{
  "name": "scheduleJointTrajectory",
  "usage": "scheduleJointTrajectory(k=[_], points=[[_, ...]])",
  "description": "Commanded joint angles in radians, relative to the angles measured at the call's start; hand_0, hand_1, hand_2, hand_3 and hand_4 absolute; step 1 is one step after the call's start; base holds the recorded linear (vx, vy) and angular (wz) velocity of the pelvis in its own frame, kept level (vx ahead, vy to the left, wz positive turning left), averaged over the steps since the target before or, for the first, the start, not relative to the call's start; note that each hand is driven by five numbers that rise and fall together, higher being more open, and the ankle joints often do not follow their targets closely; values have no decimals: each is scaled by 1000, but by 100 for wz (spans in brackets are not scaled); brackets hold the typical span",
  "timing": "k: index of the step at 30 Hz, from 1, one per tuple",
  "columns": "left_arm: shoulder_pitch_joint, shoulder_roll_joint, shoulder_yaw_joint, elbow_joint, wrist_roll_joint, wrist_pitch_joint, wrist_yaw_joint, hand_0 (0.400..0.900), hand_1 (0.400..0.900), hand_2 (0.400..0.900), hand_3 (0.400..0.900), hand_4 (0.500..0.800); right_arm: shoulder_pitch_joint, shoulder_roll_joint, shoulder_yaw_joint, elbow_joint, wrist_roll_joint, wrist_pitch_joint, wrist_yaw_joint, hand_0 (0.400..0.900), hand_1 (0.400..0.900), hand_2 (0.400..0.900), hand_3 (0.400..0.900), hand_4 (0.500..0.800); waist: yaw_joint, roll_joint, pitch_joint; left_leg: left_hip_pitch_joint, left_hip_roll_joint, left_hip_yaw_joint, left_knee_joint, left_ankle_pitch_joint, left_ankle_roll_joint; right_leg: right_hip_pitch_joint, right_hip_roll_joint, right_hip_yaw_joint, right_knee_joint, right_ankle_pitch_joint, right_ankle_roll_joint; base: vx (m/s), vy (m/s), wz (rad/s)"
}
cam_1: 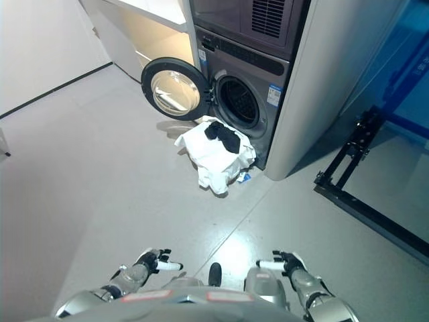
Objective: Put the clothes in the basket into the washing machine.
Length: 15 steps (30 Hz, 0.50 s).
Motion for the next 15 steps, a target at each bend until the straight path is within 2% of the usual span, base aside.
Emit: scheduleJointTrajectory(k=[1, 3, 5, 6, 10, 12, 13, 15], points=[[-44, -1, 4, -22, 0, -46, 0, 900, 900, 900, 900, 800, 66, -45, 11, 35, -8, 26, -12, 900, 900, 900, 900, 800, -28, -25, -7, 80, 0, 11, 5, -114, -74, -40, -38, -75, -442, 205, 29, 584, -129, 36], [-46, -11, 2, -11, 8, -50, -10, 900, 900, 900, 900, 800, 62, -48, 5, 31, -7, 29, -11, 900, 900, 900, 900, 800, -44, -38, -11, 124, -10, -6, -2, -153, -87, -48, -52, -90, -643, 261, 53, 530, -136, 32], [-48, -17, 1, -3, 14, -53, -14, 900, 900, 900, 900, 800, 60, -48, 4, 30, -8, 30, -11, 900, 900, 900, 900, 800, -49, -38, -7, 150, -5, -7, -2, -174, -94, -39, -51, -105, -717, 284, 61, 401, -109, 13], [-44, -28, 1, 5, 28, -56, -21, 900, 900, 900, 900, 800, 60, -45, 1, 29, -11, 31, -11, 900, 900, 900, 900, 800, -55, -45, -14, 191, -1, -12, -2, -205, -107, -46, -60, -131, -804, 315, 75, 481, -138, 15], [-23, -43, 2, 11, 45, -57, -26, 900, 900, 900, 900, 800, 70, -48, 2, 26, -11, 27, -10, 900, 900, 900, 900, 800, -63, -50, -46, 252, 16, -22, 12, -248, -124, -4, -47, -117, -829, 350, 64, 493, -179, 16], [-23, -48, 4, 14, 42, -54, -23, 900, 900, 900, 900, 800, 58, -56, 7, 25, 7, 22, -6, 900, 900, 900, 900, 800, -68, -36, -68, 249, 51, -24, 95, -221, -156, 29, -16, -100, -809, 345, 35, 466, -231, 16], [-22, -46, 8, 14, 39, -51, -22, 900, 900, 900, 900, 800, 55, -57, 9, 28, 13, 22, -4, 900, 900, 900, 900, 800, -69, -30, -73, 234, 61, -25, 165, -181, -173, 31, -1, -94, -788, 329, 19, 373, -209, -2], [-19, -45, 10, 12, 33, -48, -19, 900, 900, 900, 900, 800, 47, -64, 10, 21, 29, 21, 0, 900, 900, 900, 900, 800, -63, -28, -67, 148, 66, -13, 400, -57, -229, 79, 24, -76, -770, 284, -19, 340, -210, -6]])
